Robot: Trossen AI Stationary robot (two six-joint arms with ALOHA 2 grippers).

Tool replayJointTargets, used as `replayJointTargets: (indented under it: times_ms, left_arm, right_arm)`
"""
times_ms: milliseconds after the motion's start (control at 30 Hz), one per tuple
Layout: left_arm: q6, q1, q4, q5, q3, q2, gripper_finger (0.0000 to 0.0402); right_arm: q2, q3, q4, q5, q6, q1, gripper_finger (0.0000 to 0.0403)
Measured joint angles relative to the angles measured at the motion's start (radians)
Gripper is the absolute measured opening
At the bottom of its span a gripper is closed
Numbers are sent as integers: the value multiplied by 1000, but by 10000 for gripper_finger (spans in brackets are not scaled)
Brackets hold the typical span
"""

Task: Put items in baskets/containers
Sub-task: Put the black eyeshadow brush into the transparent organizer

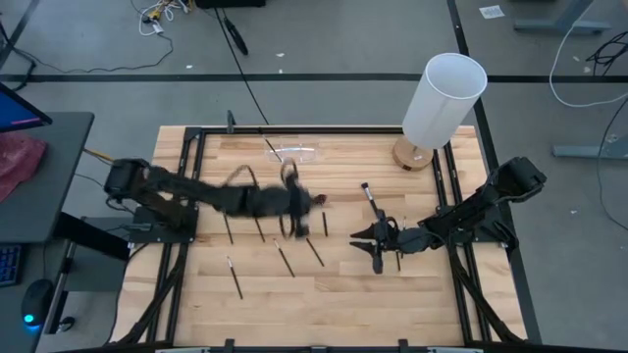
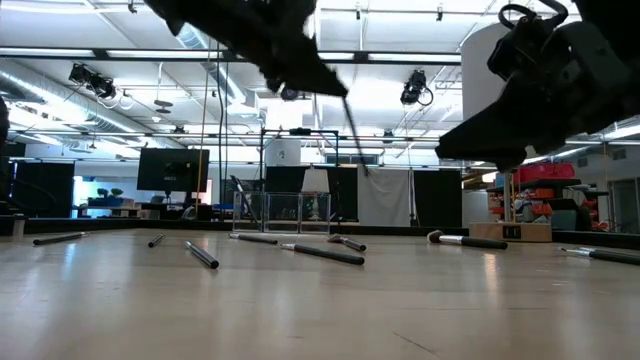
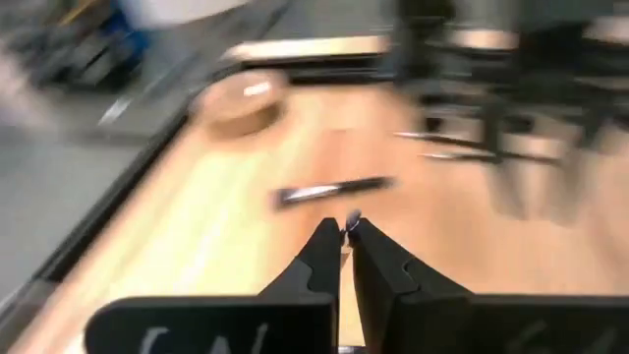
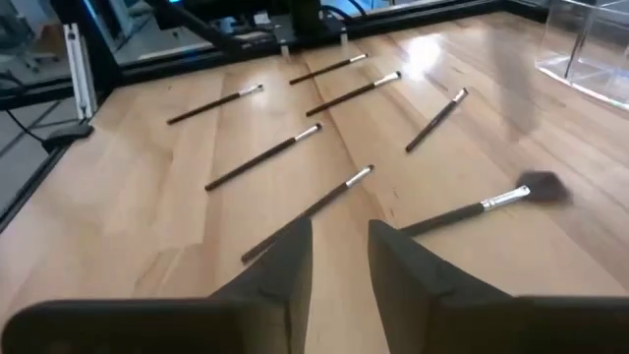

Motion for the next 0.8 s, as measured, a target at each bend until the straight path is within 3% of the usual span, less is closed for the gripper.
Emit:
replayJointTargets:
  times_ms: [133,367,567,800]
  left_arm:
    - [-89,186,-105,20,-2,-47,12]
    - [-129,460,-112,160,-1,-73,12]
    - [-134,596,-144,182,-1,-73,14]
    - [-176,675,-160,285,-1,-52,16]
  right_arm:
    - [0,0,0,0,-15,0,107]
    - [0,0,8,46,-21,0,105]
    - [0,0,9,69,-36,-1,105]
    - [0,0,10,103,-51,-2,105]
